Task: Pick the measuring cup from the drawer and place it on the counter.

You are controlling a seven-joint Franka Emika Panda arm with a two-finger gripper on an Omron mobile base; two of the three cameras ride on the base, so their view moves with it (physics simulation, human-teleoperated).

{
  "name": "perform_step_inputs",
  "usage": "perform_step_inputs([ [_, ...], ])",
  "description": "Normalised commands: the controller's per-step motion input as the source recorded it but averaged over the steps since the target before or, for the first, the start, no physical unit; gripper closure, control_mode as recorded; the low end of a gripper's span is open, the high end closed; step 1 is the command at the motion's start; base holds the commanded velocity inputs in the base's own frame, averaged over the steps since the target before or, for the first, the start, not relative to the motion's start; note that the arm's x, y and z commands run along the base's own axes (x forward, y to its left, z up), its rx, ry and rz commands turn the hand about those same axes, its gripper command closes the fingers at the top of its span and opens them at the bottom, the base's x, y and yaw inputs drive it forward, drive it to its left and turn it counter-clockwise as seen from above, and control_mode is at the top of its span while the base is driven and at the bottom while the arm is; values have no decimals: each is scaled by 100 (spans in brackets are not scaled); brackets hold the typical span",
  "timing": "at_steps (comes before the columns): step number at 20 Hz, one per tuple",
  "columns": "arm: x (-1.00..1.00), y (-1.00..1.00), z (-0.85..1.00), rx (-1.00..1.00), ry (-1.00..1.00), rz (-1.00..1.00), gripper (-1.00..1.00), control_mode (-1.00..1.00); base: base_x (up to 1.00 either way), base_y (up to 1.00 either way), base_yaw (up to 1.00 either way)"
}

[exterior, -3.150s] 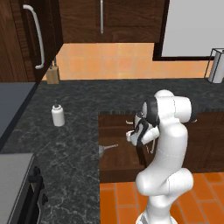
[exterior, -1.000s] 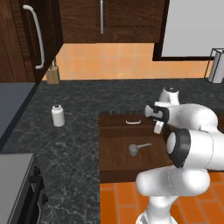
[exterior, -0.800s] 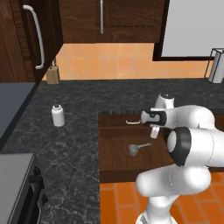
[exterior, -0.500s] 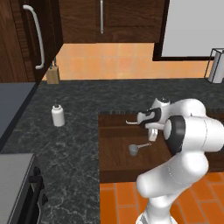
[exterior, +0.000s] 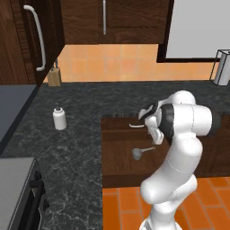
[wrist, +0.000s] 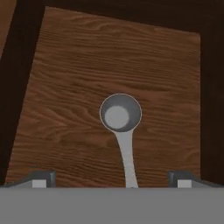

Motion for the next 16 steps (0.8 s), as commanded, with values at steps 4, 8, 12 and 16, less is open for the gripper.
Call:
perform_step_inputs([
  [4,19,-3,-42,-1,-4,15,-100,-100,0,0,0],
  [8,18,1,-64,0,0,19,-100,-100,0,0,0],
  [12,9,0,-53,0,0,13,-100,-100,0,0,0],
  [16,26,2,-34,0,0,9,-100,-100,0,0,0],
])
